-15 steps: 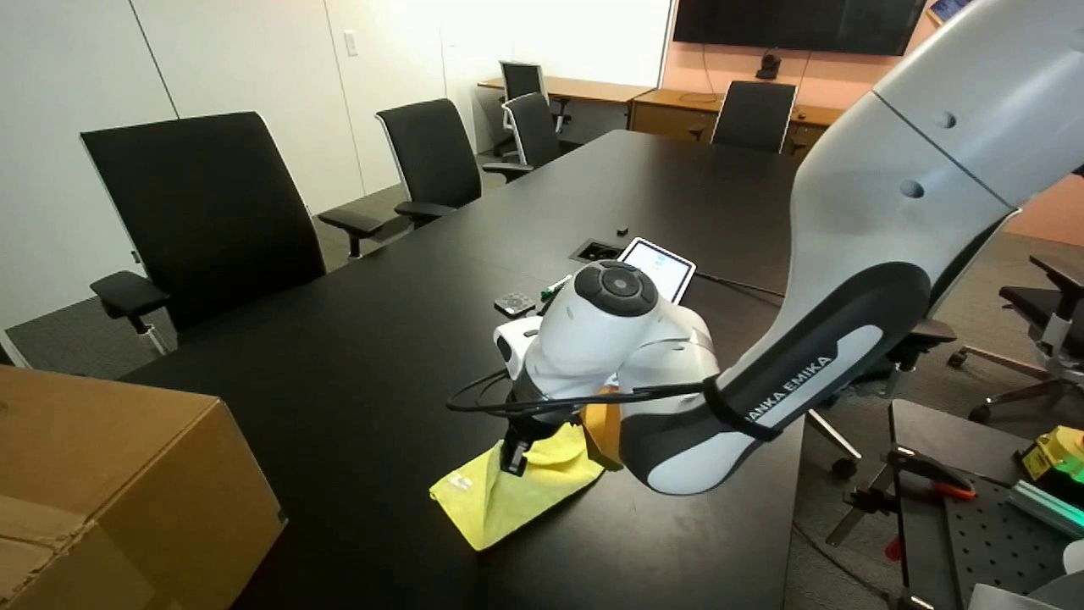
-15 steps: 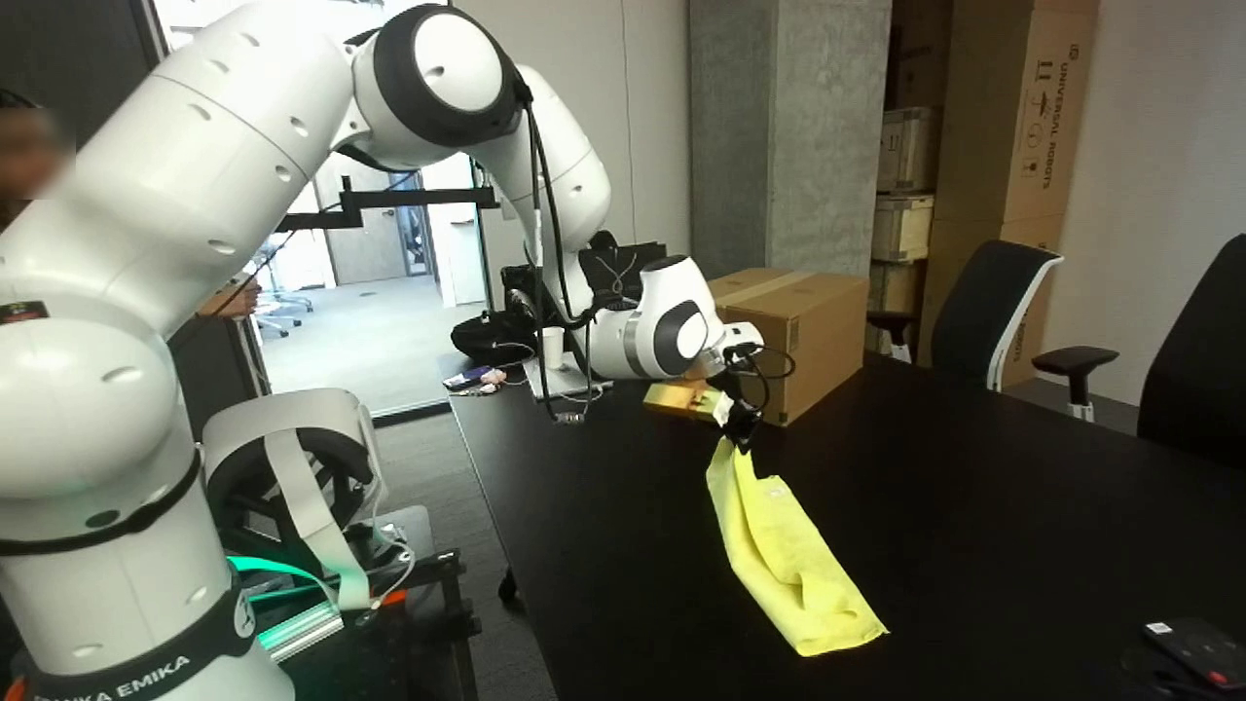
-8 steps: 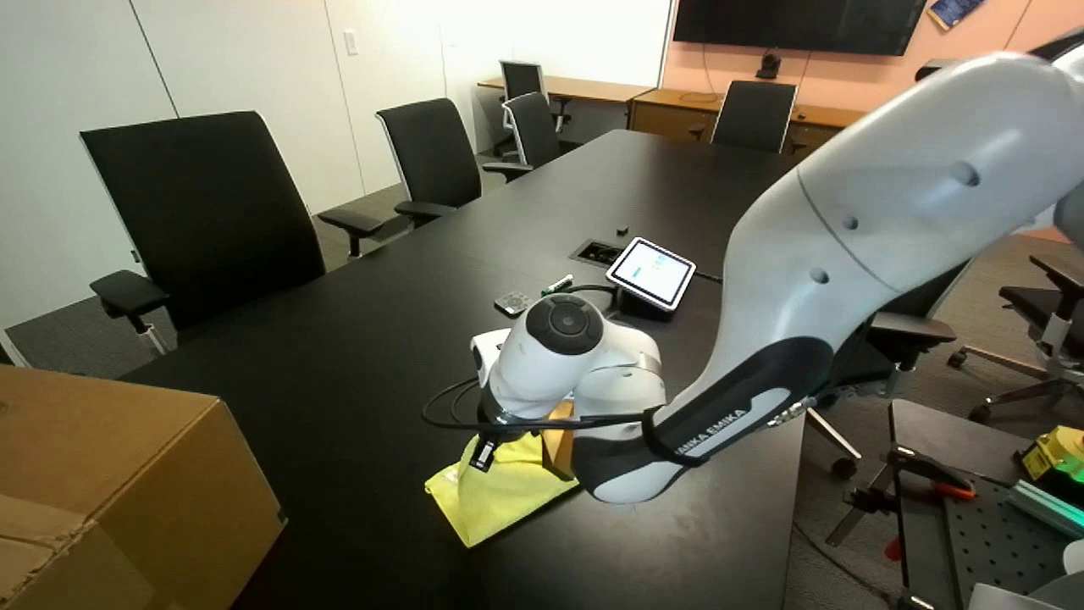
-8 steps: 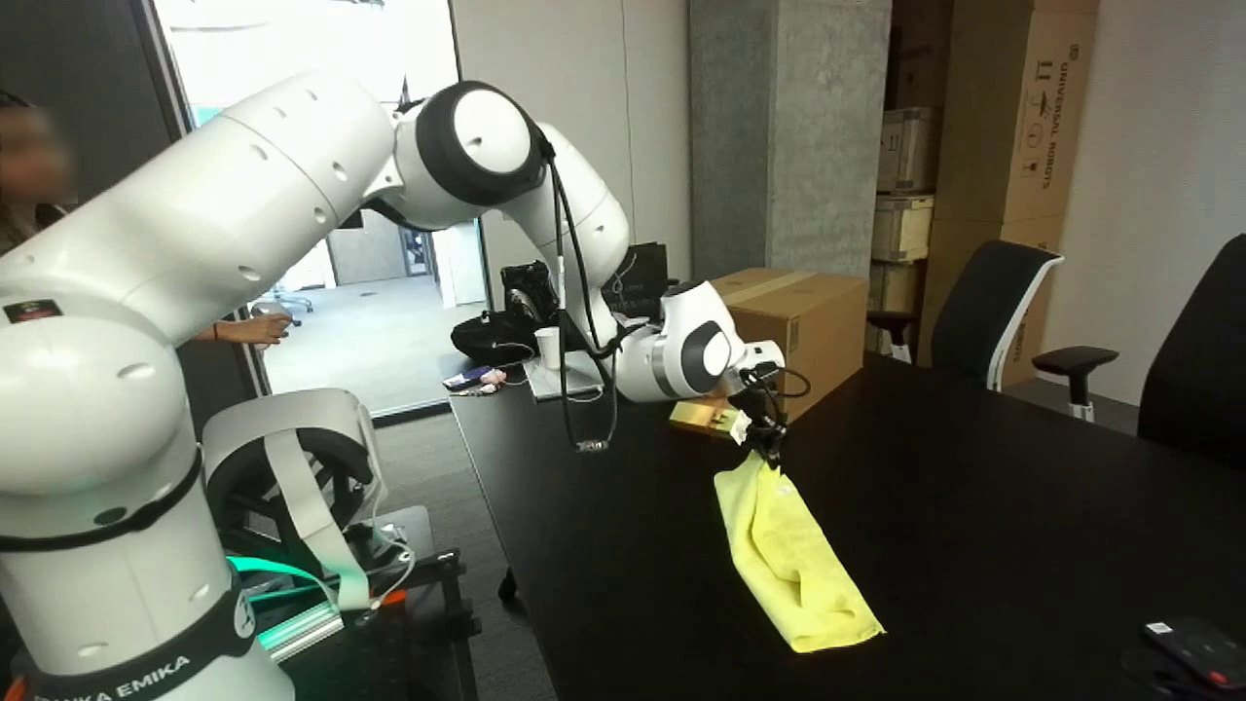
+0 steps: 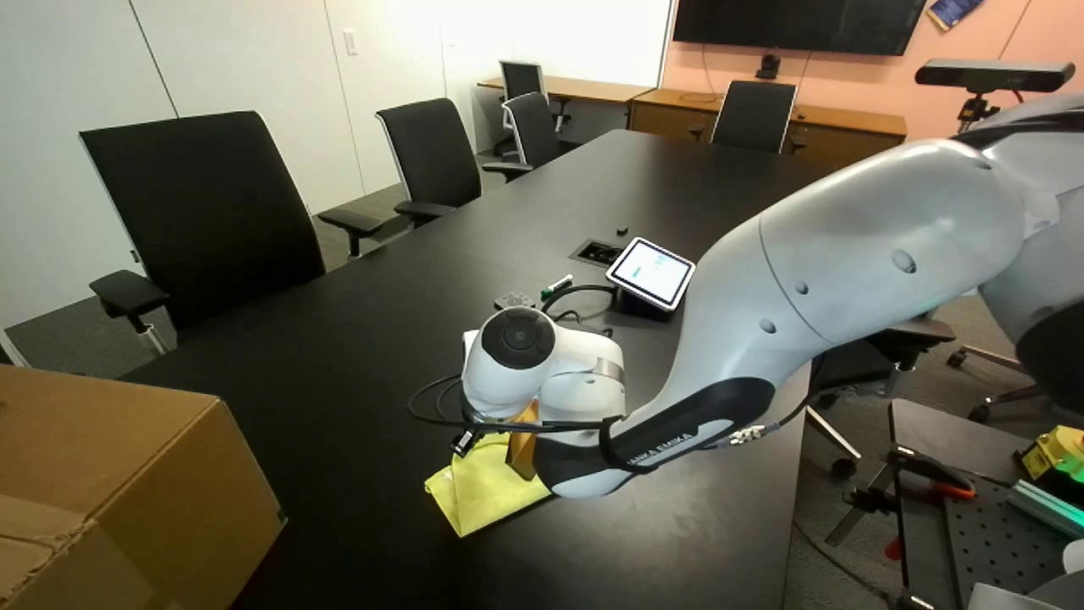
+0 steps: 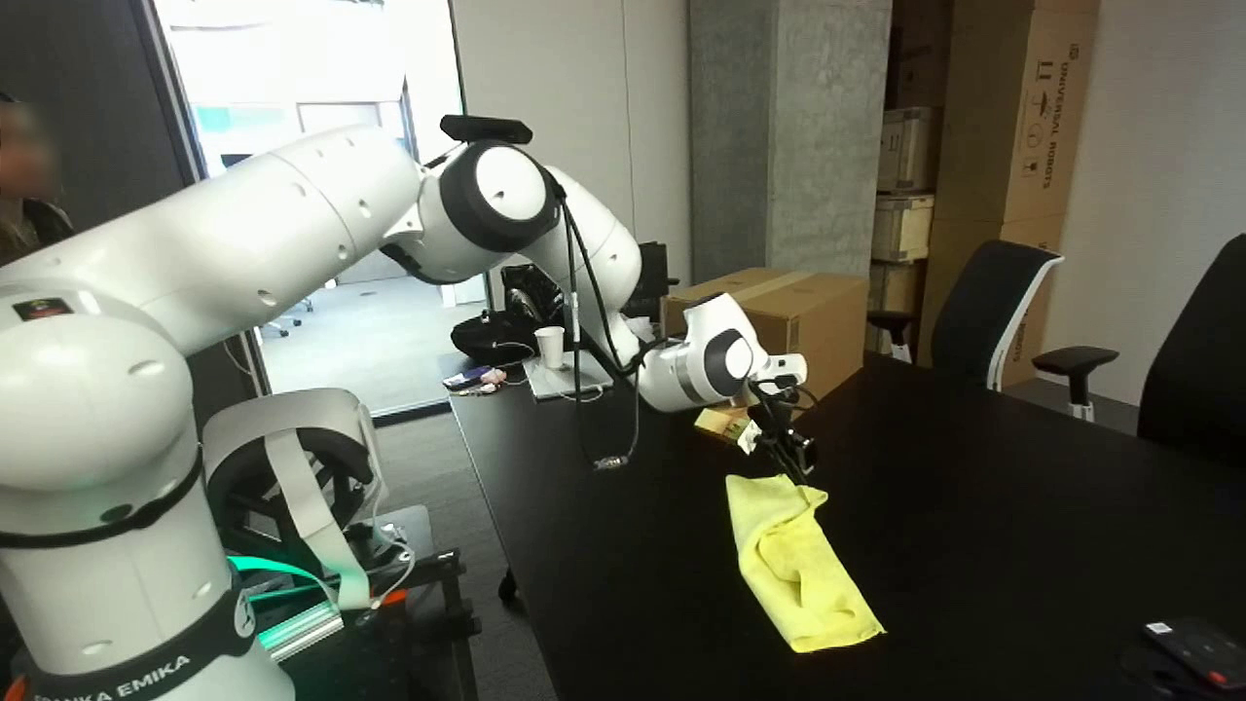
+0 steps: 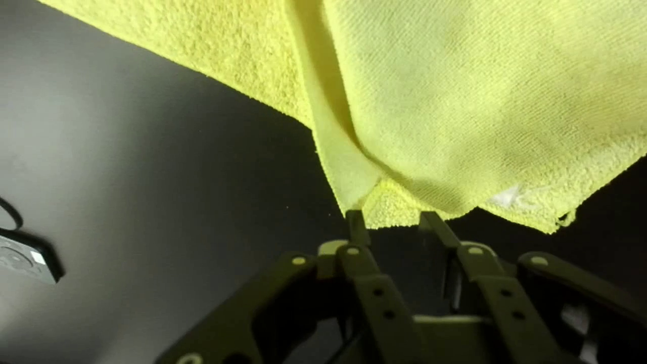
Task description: Fold the towel from bottom to top.
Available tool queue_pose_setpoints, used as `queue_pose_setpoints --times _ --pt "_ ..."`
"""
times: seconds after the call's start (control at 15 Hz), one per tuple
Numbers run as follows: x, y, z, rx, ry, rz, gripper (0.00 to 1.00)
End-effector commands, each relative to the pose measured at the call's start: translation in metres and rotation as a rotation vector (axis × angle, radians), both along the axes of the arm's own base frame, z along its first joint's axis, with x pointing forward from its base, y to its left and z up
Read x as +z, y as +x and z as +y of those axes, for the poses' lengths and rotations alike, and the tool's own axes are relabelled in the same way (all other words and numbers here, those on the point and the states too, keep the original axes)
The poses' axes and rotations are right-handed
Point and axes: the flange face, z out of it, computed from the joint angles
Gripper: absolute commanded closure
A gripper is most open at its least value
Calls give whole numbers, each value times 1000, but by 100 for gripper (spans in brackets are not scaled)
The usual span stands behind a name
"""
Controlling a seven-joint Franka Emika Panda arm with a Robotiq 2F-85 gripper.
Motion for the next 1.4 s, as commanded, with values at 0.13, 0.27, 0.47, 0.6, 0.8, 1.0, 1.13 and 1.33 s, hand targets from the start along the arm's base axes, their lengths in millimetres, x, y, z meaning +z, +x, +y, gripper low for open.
queue_pose_setpoints --times 0.13,0.27,0.47,0.6,0.8,1.0,1.13,1.33 --pt "59 -7 -10 -51 89 135 19" --pt "89 -19 -31 -76 130 201 4" --pt "125 -33 -67 -174 195 267 0" --pt "152 -48 -95 -250 243 296 0" --pt "191 -76 -133 -336 299 302 0" --pt "229 -110 -159 -355 352 323 0" --pt "252 -136 -171 -345 380 355 0" --pt "288 -178 -187 -314 409 413 0"
